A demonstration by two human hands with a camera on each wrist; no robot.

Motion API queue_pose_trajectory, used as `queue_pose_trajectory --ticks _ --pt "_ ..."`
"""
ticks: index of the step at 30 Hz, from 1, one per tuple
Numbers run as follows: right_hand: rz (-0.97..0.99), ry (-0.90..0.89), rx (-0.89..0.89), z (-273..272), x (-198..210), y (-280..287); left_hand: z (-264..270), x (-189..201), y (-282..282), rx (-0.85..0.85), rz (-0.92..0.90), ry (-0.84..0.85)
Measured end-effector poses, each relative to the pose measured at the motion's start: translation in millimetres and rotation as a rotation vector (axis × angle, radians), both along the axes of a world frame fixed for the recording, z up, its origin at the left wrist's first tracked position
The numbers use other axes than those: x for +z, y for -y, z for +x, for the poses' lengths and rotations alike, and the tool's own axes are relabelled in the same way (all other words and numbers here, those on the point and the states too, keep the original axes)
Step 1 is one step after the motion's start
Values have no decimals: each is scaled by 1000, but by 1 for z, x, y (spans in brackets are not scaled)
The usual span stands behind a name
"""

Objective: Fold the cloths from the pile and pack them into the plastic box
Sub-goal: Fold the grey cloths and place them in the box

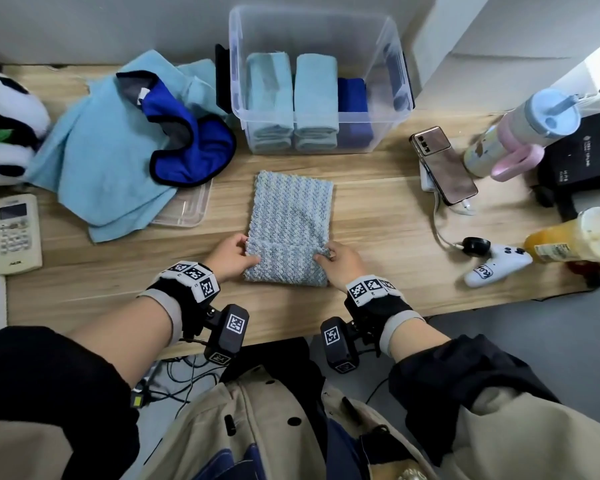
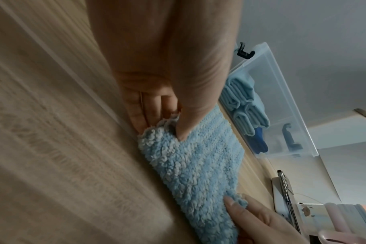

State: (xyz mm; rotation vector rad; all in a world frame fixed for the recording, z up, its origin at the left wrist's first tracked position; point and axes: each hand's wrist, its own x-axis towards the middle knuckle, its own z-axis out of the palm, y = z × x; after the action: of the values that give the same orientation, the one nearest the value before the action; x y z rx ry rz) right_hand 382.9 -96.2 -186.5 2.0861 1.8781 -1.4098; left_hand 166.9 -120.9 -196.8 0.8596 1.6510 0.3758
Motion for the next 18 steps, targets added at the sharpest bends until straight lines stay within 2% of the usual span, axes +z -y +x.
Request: queue_pose_trajectory --ticks 6,9,12,14,16,18 --pt "37 90 -22 -7 -5 0 -1 -8 -2 5 26 -80" --pt "251 121 -3 -9 -4 3 0 -9 -5 -11 27 -99" --pt "475 52 232 -10 0 5 2 -6 -9 -27 17 -104" --pt "454 42 435 -9 2 7 2 -7 -11 -13 -7 -88" --pt "408 108 603 -8 -1 10 0 -7 -11 26 -59 -58" --pt "394 158 678 -6 -5 12 -2 -5 -10 87 -150 23"
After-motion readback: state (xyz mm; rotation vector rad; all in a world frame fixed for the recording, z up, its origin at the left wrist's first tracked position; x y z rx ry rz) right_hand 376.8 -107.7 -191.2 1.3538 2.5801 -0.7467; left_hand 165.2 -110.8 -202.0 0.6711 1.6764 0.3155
